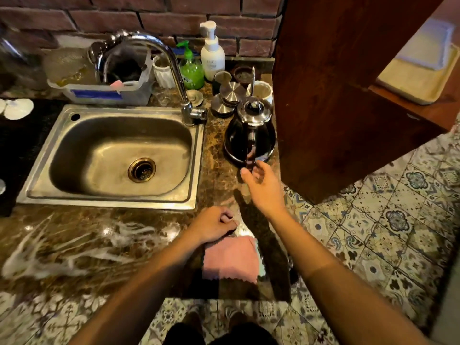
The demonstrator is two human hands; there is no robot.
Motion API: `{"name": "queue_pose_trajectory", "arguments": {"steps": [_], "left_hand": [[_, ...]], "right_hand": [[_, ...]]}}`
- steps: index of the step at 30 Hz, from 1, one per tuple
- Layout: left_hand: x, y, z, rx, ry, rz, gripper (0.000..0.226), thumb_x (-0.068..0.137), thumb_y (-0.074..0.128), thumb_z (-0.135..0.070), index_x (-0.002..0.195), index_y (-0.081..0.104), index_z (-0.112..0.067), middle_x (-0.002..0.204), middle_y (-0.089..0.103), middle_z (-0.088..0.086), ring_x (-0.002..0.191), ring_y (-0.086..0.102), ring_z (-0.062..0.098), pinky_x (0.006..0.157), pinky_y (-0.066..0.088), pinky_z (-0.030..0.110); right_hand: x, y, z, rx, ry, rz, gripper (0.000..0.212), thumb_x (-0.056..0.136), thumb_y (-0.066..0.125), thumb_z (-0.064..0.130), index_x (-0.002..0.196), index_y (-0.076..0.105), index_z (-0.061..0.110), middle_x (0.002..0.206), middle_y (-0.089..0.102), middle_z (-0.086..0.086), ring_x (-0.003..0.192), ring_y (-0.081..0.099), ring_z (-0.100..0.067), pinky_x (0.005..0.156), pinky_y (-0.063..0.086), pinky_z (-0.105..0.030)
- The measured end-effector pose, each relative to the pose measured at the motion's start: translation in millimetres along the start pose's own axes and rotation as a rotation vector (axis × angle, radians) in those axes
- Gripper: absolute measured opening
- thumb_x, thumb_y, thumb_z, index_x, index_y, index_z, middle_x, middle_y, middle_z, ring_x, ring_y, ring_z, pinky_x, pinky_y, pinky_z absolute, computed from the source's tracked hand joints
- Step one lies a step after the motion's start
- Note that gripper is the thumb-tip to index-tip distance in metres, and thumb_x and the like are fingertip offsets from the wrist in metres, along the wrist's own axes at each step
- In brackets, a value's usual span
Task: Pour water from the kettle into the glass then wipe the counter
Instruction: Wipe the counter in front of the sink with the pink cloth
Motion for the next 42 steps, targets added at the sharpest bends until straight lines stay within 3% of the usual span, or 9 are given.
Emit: {"name": "queue_pose_trajectory", "arguments": {"steps": [4,8,13,17,20,26,30,37,42], "left_hand": [[-22.6,19.2,11.6,0.122,0.059,-0.002,0.046,0.083,0.08,-0.041,0.122,0.074,-0.017,0.114,0.078,0.002,0.093,0.066,0.012,0.075,0.046,0.021],[-30.2,26.1,16.5,0.253,0.064,-0.066,0.052,0.081,0.081,-0.045,0.125,0.069,-0.021,0.115,0.07,0.003,0.104,0.065,0.022,0.086,0.049,0.031],[-37.4,31.2,17.7,0.309,0.017,-0.087,0.017,0.087,0.077,-0.039,0.092,0.063,-0.03,0.098,0.055,-0.003,0.094,0.054,0.02,0.091,0.048,0.039],[-48.9,25.0,18.3,0.014,0.02,-0.075,0.01,0.092,0.073,-0.031,0.089,0.066,-0.024,0.092,0.065,-0.001,0.089,0.062,0.022,0.079,0.047,0.031],[-61.7,14.0,13.5,-0.234,0.047,-0.028,0.008,0.096,0.07,-0.018,0.091,0.065,-0.023,0.067,0.067,-0.016,0.067,0.063,0.003,0.073,0.051,0.034],[-85.5,-24.3,-5.1,-0.42,0.158,-0.079,0.012,0.094,0.074,-0.014,0.104,0.072,-0.007,0.063,0.06,-0.016,0.062,0.054,0.007,0.07,0.047,0.028],[-101.7,-47.0,-16.9,-0.585,0.227,-0.071,0.008,0.094,0.073,-0.008,0.101,0.074,-0.005,0.077,0.057,0.015,0.071,0.05,0.026,0.066,0.042,0.032],[-121.4,-91.6,-0.2,-0.578,0.305,-0.134,0.008,0.093,0.074,-0.005,0.099,0.076,-0.01,0.08,0.075,-0.012,0.075,0.065,0.0,0.07,0.05,0.012],[-144.2,-126.9,40.9,-0.514,0.317,-0.216,0.007,0.088,0.081,-0.015,0.095,0.078,-0.016,0.093,0.079,0.004,0.085,0.069,0.006,0.078,0.054,0.02]], "right_hand": [[-41.3,8.1,-44.0,-0.277,-0.051,0.117,0.033,0.097,0.072,0.024,0.126,0.071,0.008,0.12,0.075,-0.01,0.113,0.069,-0.024,0.078,0.041,-0.007],[-70.0,20.6,-81.2,-0.556,-0.063,0.331,0.036,0.094,0.072,0.028,0.127,0.072,0.013,0.117,0.075,-0.007,0.11,0.069,-0.024,0.091,0.049,-0.027],[-81.2,25.7,-98.6,-0.663,-0.078,0.431,0.034,0.091,0.075,0.036,0.121,0.074,0.02,0.108,0.072,-0.005,0.104,0.064,-0.023,0.091,0.048,-0.033],[-83.0,12.3,-97.4,-0.384,-0.016,0.434,0.017,0.093,0.076,0.028,0.107,0.079,0.019,0.097,0.076,0.001,0.083,0.069,-0.013,0.073,0.053,-0.028],[-86.7,-0.5,-86.1,-0.119,0.049,0.471,0.013,0.093,0.076,0.022,0.104,0.079,0.016,0.082,0.076,-0.003,0.056,0.064,0.0,0.052,0.048,-0.013],[-88.2,-11.9,-50.6,0.173,0.052,0.484,0.02,0.095,0.072,0.013,0.092,0.074,-0.006,0.08,0.073,-0.005,0.074,0.066,-0.015,0.072,0.052,-0.023],[-99.7,5.4,-25.2,0.539,0.194,0.498,0.013,0.093,0.066,0.007,0.098,0.071,-0.004,0.088,0.073,-0.01,0.087,0.066,-0.023,0.084,0.052,-0.035],[-128.2,57.9,15.8,0.797,0.296,0.658,0.025,0.085,0.073,0.003,0.109,0.071,-0.001,0.1,0.077,-0.015,0.093,0.076,-0.022,0.079,0.064,-0.033],[-144.7,107.1,36.1,0.776,0.353,0.676,0.036,0.085,0.068,0.004,0.12,0.067,-0.007,0.11,0.077,-0.024,0.098,0.077,-0.028,0.08,0.063,-0.033]]}}
Point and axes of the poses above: each hand's wrist, its own x-axis towards the middle knuckle, its own y-axis out of the palm, z = x × y, the point moved 7 cm from there along x, towards the middle knuckle
